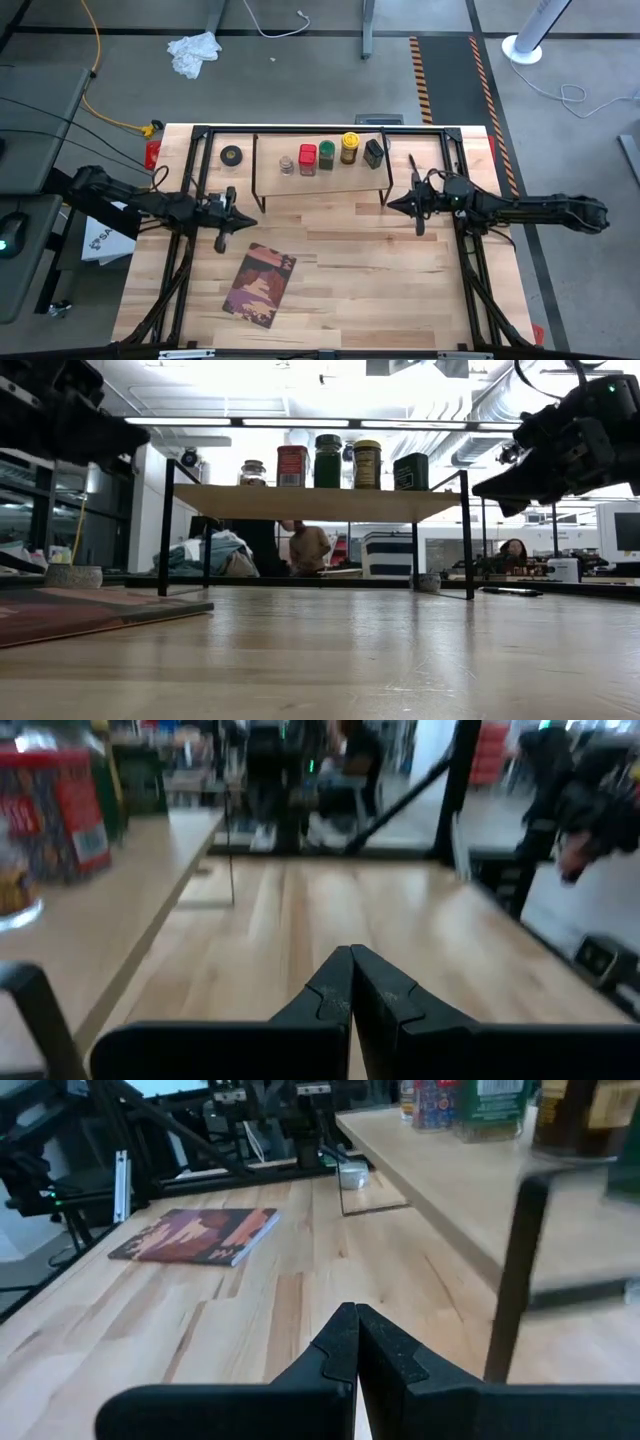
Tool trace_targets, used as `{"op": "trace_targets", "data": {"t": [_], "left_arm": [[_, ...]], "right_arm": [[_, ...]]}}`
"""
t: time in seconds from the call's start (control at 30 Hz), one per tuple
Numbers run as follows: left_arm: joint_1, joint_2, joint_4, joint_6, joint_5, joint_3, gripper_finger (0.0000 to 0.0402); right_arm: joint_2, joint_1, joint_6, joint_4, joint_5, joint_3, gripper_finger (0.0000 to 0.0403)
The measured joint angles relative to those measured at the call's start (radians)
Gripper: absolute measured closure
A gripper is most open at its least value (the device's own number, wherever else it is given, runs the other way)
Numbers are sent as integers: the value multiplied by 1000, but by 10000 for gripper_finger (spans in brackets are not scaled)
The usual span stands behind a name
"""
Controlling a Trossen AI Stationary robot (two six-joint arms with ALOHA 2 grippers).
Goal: Shelf spices
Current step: Return to Home Position
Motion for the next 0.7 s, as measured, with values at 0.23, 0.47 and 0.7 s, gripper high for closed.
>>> {"op": "trace_targets", "data": {"t": [0.23,0.47,0.7], "left_arm": [[0,-9,64,23,-22,-49,401],[0,-5,-53,-133,-33,-49,401],[0,-5,-84,-163,-32,-49,399]], "right_arm": [[0,-13,2,18,-15,-19,403],[3,-13,191,-80,71,-20,403],[3,-13,323,-98,77,-20,403]]}}
